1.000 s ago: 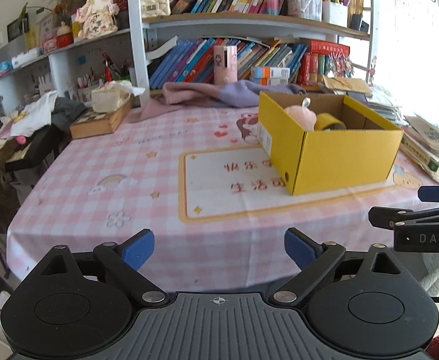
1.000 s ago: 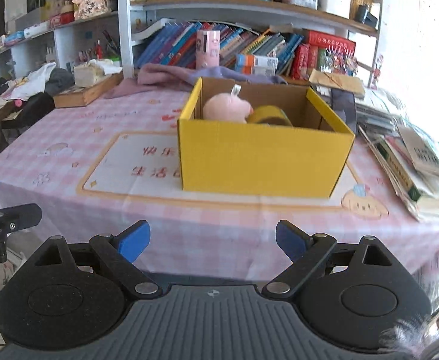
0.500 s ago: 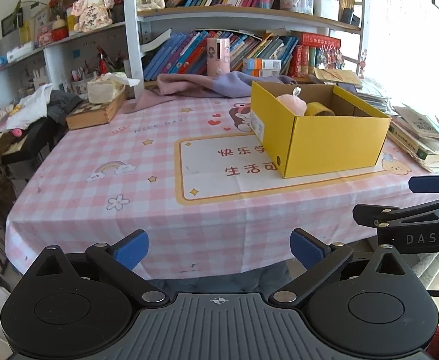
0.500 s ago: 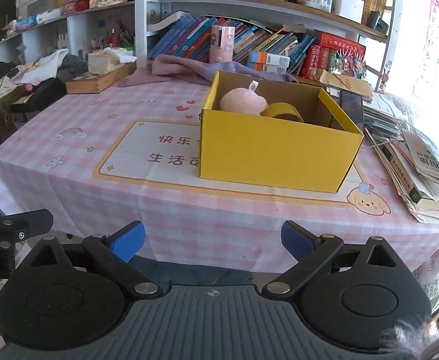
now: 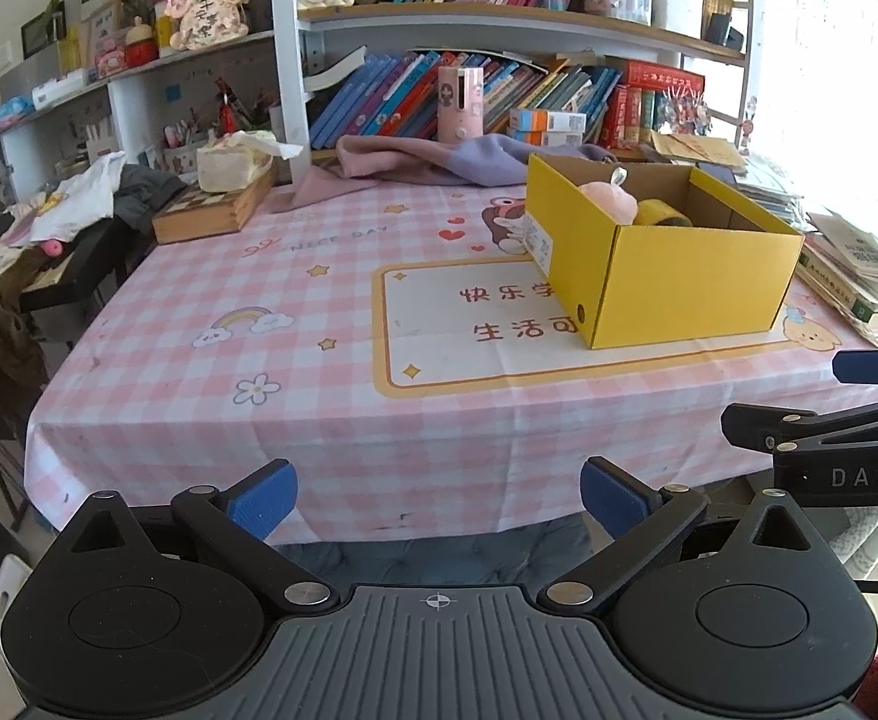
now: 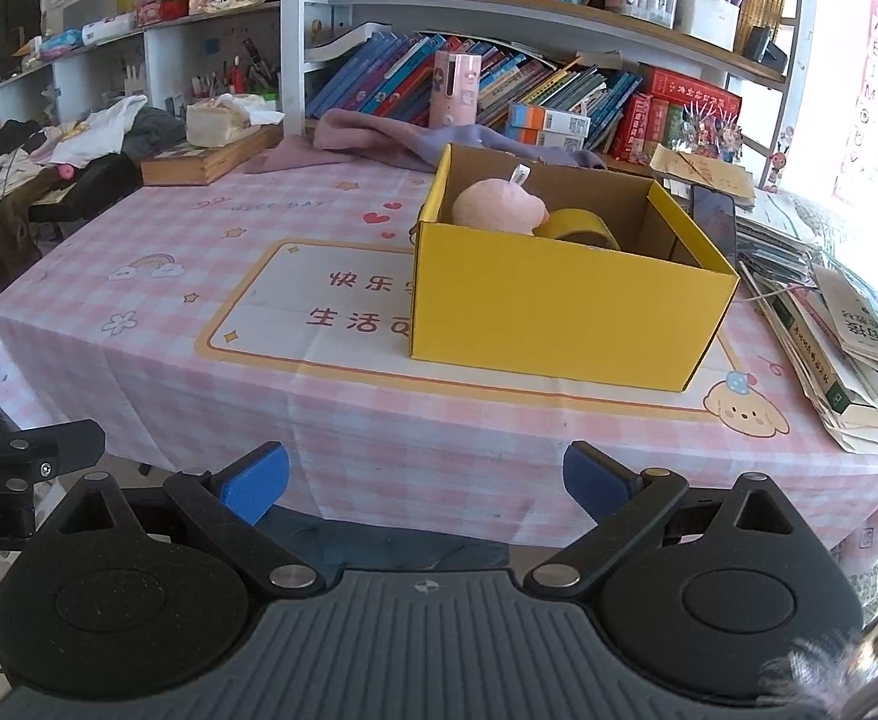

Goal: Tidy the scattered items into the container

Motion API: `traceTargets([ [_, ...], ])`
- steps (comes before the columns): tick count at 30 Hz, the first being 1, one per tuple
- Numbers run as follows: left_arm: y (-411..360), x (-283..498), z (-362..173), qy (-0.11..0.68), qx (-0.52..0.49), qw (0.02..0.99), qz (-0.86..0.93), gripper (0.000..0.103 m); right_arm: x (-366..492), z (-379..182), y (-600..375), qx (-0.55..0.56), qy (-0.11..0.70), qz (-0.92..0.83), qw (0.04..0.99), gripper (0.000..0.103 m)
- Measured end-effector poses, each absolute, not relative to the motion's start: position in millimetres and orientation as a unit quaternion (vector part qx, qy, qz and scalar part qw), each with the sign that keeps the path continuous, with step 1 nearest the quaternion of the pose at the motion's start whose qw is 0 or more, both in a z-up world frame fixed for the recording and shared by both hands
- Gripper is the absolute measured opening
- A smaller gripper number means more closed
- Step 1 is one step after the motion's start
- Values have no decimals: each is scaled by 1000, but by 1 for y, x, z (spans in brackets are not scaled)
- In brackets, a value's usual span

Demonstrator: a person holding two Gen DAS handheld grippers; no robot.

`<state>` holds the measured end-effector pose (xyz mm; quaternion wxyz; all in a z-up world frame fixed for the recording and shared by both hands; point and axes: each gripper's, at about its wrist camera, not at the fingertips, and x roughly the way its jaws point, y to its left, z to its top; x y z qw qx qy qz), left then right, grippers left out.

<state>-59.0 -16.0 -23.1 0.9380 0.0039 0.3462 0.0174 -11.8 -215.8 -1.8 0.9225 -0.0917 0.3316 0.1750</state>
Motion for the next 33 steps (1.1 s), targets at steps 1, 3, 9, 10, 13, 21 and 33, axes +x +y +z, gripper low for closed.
traceTargets([
  [1,-16,-59,-23,347,3,938,18,102,-11,-2,-216,-92,332,175,922,99],
  [3,-15,-58,-24,349,1,937,18,102,-11,-2,-215,-92,333,176,922,99],
  [9,-13,-58,-25,353,-8,935,21,102,-10,-3,-214,-95,334,180,920,99],
  [10,-13,-59,-24,353,-9,935,21,102,-9,-3,-214,-94,334,180,920,99],
  [13,-14,-59,-24,354,-9,935,21,102,-9,-3,-214,-93,334,180,920,99],
  [21,-15,-61,-24,355,-11,935,21,102,-10,-3,-212,-95,337,186,918,99],
  [33,-17,-63,-24,352,-8,936,19,102,-11,-2,-212,-96,337,188,918,99],
])
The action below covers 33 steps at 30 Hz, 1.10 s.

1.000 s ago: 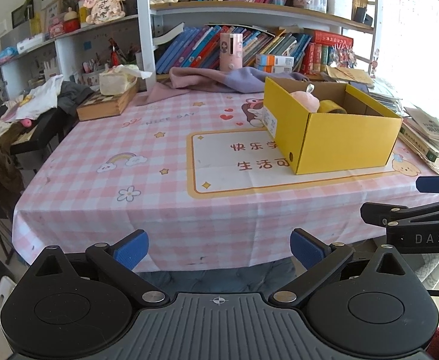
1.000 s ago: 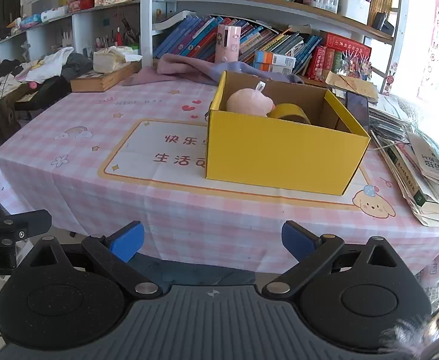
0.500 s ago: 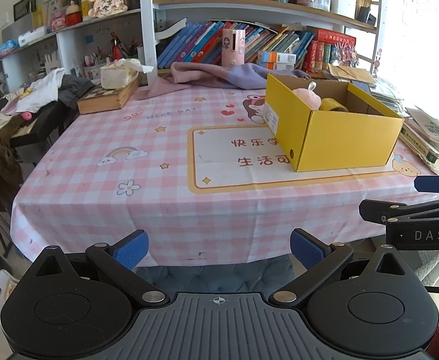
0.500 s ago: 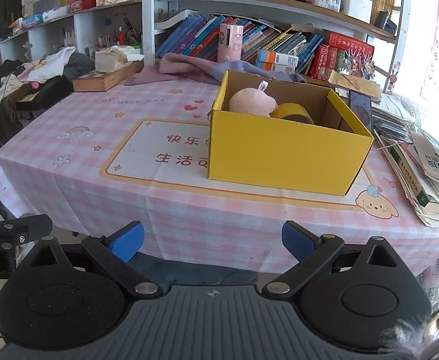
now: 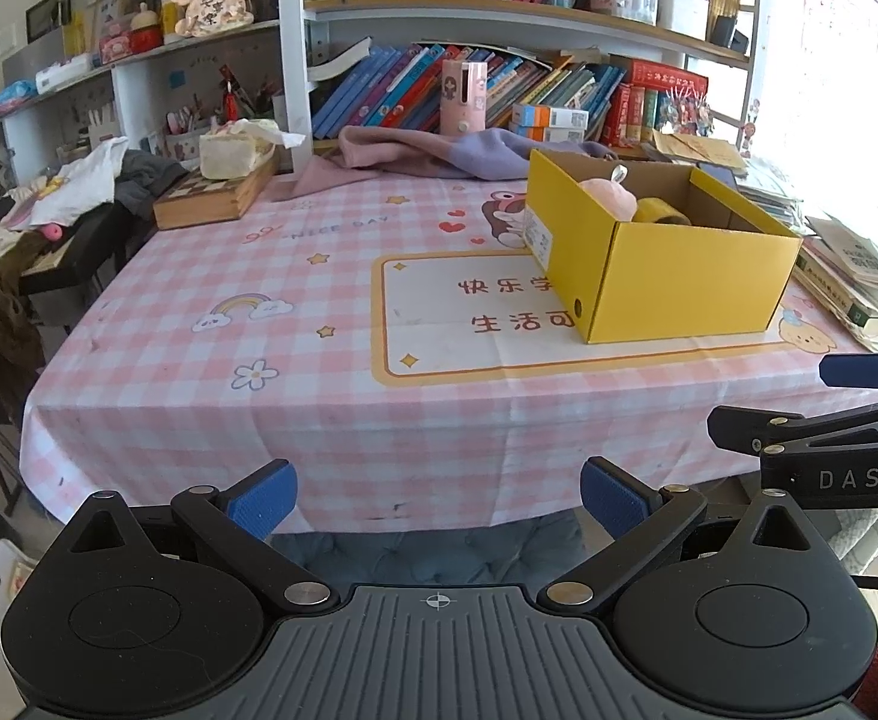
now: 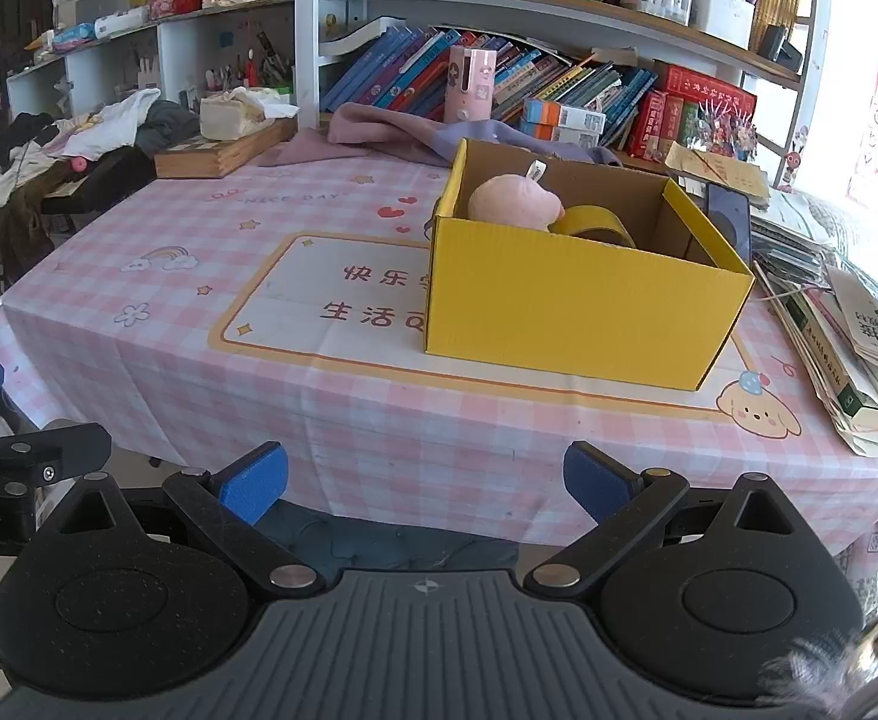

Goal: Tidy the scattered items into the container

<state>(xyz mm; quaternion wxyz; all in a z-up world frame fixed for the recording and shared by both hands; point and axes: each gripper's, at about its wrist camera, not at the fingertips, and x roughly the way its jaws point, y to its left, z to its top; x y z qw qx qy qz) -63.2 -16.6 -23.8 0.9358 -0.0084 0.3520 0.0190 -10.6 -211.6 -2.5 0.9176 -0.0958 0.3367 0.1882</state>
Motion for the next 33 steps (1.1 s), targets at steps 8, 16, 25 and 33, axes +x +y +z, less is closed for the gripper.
traceTargets([
  [8,-16,-64,-21,349,-7,937,17,102,-13,0,-212,-92,333,185,920,99],
  [16,-16,-64,-21,350,-10,936,18,102,-12,1,-211,-94,334,187,919,100],
  [25,-14,-63,-21,351,-11,936,18,102,-12,0,-209,-95,334,187,919,100],
  [33,-12,-62,-22,348,-13,937,10,102,-12,-2,-208,-95,335,186,919,100],
])
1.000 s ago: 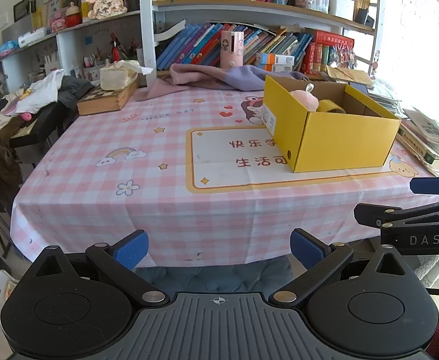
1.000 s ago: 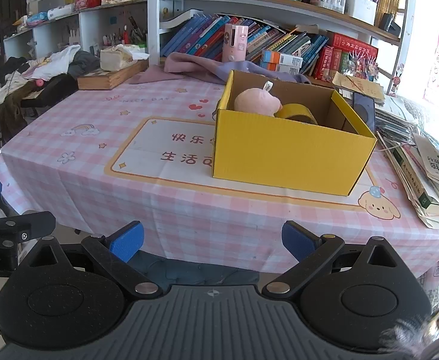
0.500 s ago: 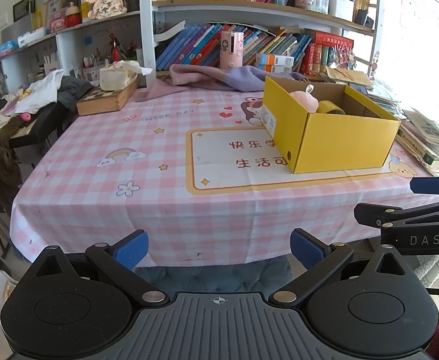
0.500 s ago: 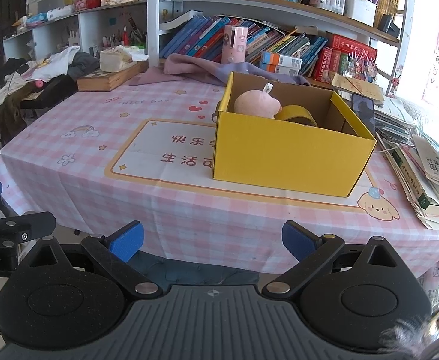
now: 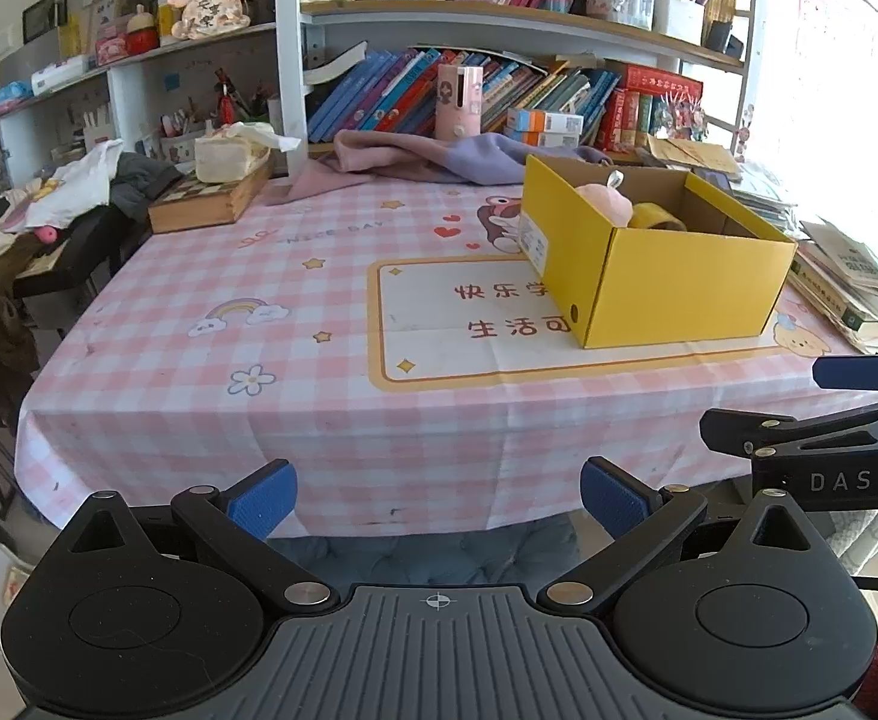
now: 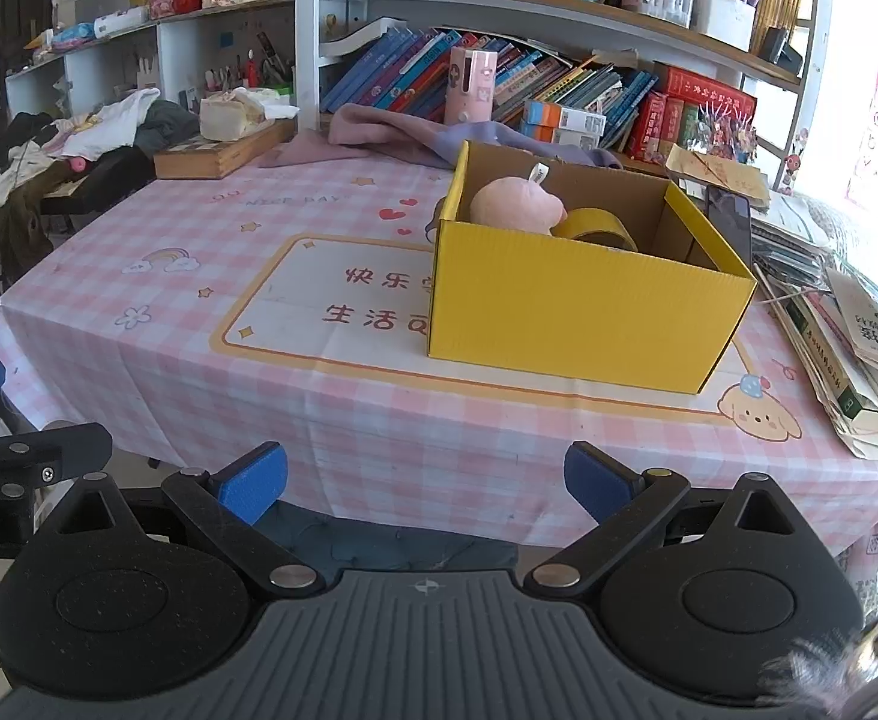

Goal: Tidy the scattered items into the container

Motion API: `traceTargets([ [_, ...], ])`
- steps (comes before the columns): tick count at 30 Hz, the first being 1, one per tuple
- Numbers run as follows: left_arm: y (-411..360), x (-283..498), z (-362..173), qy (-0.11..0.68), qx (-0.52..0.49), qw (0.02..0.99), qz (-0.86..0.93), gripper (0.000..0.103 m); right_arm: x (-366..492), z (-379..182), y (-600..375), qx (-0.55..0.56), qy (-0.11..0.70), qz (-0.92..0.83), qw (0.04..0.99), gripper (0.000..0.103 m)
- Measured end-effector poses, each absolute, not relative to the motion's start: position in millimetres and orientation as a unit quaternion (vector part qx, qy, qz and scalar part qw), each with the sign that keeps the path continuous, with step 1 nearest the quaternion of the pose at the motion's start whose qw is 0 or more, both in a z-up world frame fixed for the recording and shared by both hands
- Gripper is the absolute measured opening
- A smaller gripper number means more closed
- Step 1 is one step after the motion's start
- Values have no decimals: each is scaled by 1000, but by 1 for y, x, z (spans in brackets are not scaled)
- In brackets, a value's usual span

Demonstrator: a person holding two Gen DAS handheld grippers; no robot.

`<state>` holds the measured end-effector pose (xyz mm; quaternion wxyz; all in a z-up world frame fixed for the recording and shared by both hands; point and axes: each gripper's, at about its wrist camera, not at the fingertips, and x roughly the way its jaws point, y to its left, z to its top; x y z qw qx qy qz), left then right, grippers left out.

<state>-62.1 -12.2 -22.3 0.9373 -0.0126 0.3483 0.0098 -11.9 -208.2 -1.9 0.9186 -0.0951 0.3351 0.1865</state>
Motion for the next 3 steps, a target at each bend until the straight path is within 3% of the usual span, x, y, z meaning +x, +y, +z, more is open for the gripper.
traceTargets([
  [3,-12,-61,-23,349,-13,937,9,102,-9,-6,-207,-95,339,187,917,100],
])
